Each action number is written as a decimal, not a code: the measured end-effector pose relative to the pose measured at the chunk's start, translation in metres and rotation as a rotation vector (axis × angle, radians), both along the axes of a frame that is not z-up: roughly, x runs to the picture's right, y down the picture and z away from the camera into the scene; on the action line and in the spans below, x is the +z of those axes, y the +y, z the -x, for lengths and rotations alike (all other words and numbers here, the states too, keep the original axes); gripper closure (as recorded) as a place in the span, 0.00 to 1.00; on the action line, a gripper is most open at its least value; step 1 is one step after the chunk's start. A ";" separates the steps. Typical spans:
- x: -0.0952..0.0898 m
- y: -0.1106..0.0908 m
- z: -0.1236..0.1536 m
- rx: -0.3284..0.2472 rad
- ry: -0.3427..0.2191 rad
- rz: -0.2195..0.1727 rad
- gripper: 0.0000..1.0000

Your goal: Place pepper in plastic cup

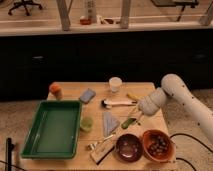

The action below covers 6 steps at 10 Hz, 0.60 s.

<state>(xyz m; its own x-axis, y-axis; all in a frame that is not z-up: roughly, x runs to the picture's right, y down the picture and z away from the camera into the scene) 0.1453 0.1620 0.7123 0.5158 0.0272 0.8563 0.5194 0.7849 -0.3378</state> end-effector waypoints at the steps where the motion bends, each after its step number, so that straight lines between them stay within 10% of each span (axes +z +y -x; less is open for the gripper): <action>1: 0.000 -0.001 0.001 -0.009 0.001 -0.003 1.00; 6: -0.004 -0.024 0.067 -0.107 -0.015 -0.040 1.00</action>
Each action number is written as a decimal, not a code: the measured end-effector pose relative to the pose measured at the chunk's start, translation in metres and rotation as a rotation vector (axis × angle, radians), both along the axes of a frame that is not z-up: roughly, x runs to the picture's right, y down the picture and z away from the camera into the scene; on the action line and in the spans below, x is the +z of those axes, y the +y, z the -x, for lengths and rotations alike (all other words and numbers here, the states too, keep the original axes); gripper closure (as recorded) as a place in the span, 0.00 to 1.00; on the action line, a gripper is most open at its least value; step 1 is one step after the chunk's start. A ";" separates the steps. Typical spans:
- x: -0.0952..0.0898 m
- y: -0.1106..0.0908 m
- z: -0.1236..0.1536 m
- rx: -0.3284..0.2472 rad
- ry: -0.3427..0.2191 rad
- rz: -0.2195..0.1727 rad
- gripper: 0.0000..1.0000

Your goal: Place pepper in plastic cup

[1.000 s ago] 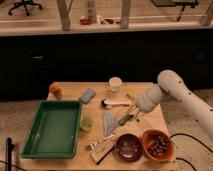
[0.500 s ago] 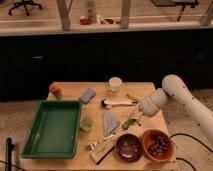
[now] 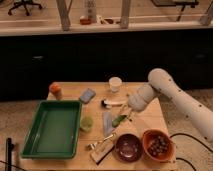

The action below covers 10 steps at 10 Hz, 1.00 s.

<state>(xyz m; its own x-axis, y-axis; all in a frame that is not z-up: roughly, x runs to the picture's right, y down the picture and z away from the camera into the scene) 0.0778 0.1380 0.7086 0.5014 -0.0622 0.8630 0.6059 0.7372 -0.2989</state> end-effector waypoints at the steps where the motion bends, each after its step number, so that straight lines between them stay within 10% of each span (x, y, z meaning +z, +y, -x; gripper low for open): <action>1: 0.000 -0.002 0.006 -0.011 -0.005 -0.003 1.00; 10: -0.002 -0.005 0.083 -0.157 -0.126 0.006 1.00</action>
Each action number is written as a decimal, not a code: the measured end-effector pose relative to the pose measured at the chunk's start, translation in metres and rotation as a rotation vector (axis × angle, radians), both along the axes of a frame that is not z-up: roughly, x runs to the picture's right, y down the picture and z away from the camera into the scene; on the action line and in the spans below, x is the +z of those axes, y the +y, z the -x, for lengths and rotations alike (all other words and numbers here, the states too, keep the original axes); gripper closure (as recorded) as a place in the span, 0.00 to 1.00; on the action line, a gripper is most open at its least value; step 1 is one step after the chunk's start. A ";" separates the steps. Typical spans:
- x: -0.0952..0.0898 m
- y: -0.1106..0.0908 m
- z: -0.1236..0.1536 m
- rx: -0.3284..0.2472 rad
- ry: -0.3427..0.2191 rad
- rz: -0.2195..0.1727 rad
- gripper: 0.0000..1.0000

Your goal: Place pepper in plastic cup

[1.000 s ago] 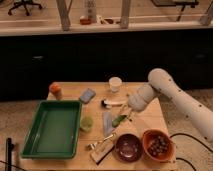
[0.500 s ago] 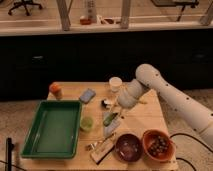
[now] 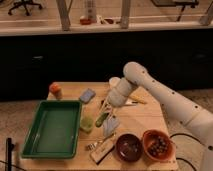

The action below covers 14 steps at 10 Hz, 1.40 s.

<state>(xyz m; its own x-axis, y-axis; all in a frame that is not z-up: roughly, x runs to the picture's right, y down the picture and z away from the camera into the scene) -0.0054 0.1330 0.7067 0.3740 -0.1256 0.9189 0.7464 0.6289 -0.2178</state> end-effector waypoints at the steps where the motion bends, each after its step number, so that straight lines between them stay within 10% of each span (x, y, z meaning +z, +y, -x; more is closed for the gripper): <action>1: 0.001 0.001 0.008 -0.016 -0.014 0.006 1.00; 14: -0.002 0.023 0.077 -0.166 -0.141 0.076 1.00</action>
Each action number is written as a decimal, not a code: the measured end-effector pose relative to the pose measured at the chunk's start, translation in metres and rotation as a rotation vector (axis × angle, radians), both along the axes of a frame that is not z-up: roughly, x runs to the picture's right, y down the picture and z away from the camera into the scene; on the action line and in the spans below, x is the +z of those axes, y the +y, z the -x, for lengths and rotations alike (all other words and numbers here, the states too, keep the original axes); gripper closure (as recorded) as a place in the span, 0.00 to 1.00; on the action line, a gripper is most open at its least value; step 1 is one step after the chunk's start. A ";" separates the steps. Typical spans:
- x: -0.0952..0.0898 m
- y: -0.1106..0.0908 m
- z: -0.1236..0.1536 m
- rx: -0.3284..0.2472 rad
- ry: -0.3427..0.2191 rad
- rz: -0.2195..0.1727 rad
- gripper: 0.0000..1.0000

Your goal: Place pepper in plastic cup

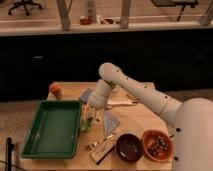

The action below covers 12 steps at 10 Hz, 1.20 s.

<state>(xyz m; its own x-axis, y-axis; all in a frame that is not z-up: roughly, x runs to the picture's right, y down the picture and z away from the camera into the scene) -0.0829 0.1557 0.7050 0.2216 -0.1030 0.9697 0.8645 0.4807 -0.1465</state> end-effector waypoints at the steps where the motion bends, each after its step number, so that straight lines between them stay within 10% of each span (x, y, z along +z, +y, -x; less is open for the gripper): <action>1: 0.000 0.001 0.001 -0.005 -0.001 0.005 1.00; 12: 0.005 0.005 0.030 -0.014 -0.090 0.138 1.00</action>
<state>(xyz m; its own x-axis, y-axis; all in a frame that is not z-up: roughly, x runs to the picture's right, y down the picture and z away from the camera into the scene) -0.1128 0.1607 0.7105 0.1323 0.0302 0.9908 0.8838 0.4489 -0.1317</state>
